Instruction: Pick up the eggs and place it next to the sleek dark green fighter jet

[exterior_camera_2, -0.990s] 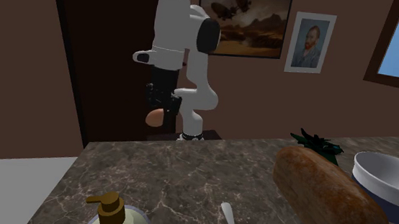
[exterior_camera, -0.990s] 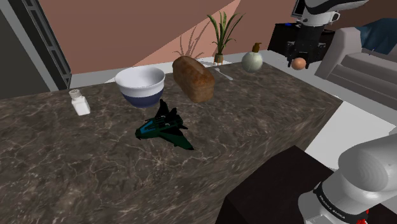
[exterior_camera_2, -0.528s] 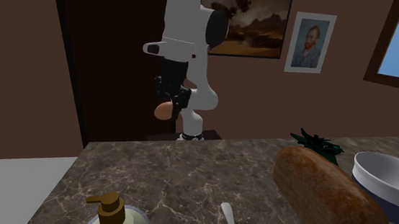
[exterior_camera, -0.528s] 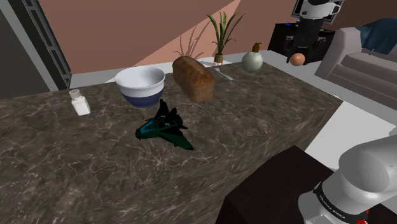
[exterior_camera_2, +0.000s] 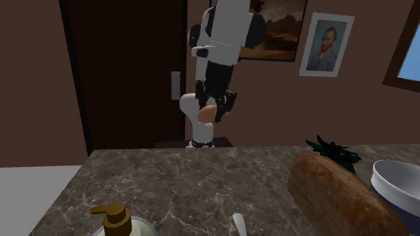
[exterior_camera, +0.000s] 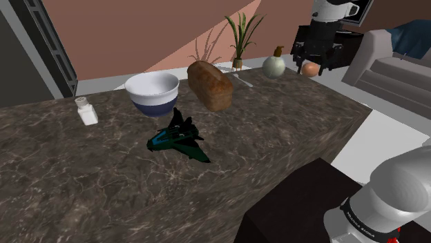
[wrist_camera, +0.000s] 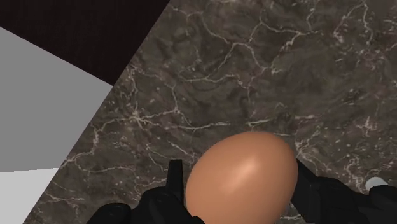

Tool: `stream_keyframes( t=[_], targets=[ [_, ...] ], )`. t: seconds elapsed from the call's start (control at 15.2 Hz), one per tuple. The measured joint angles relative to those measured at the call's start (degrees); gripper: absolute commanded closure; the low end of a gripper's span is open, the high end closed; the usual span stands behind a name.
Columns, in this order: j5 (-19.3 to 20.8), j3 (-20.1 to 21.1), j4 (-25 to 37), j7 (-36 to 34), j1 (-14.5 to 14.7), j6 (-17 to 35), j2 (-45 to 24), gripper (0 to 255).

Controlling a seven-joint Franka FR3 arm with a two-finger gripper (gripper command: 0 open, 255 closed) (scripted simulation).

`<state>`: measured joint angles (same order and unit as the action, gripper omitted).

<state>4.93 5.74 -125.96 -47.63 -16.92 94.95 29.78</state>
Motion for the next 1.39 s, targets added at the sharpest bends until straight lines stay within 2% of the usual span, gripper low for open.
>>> stream_keyframes(
  t=[0.33, 0.86, 1.39],
  targets=[
    [-3.1, 5.3, -0.4, -6.7, 2.7, -1.6, 1.4, 255],
    [-7.7, 14.3, 2.0, -17.9, 6.3, -2.7, -0.4, 255],
    [-10.3, 23.9, 9.2, -30.0, 8.8, -4.1, -6.3, 255]
  ],
)
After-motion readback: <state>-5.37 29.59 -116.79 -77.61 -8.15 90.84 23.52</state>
